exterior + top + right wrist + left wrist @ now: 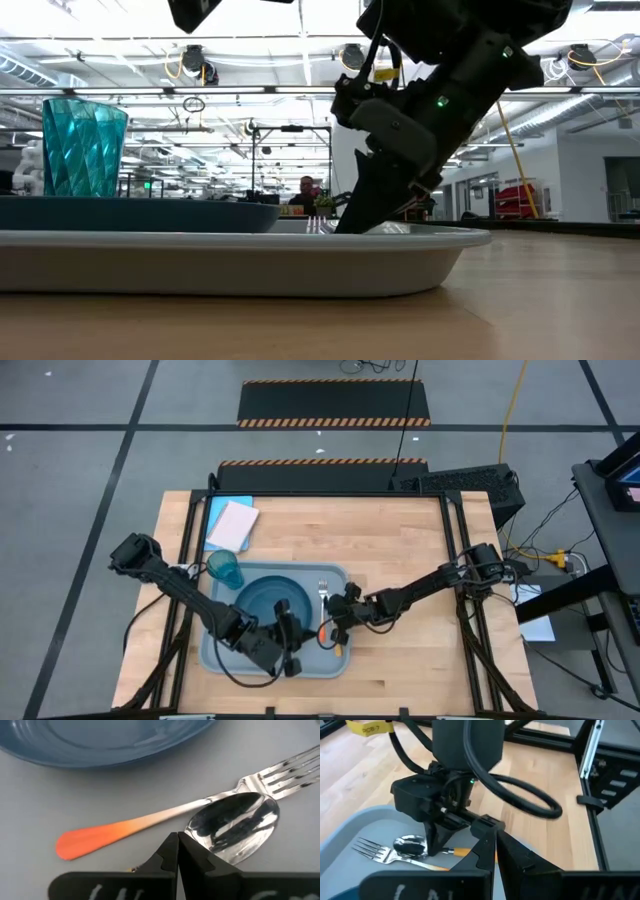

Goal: Pick and place plate/cup/fork/spoon on tray
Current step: Adjust the yellow spoon on the gray tray

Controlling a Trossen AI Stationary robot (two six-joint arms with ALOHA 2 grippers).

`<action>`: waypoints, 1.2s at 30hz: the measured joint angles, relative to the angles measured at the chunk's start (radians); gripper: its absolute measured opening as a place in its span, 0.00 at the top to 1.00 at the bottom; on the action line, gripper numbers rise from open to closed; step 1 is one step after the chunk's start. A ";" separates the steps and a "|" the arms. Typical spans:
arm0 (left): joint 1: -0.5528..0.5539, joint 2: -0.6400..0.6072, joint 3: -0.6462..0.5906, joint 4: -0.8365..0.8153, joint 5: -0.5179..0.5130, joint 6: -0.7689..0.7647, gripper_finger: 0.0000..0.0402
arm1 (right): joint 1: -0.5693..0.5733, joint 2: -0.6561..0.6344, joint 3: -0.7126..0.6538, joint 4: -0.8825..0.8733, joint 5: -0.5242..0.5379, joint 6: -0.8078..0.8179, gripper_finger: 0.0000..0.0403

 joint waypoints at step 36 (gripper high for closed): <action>-0.009 0.000 0.000 -0.068 0.027 0.008 0.95 | -0.058 -0.090 -0.204 0.243 0.021 0.017 1.00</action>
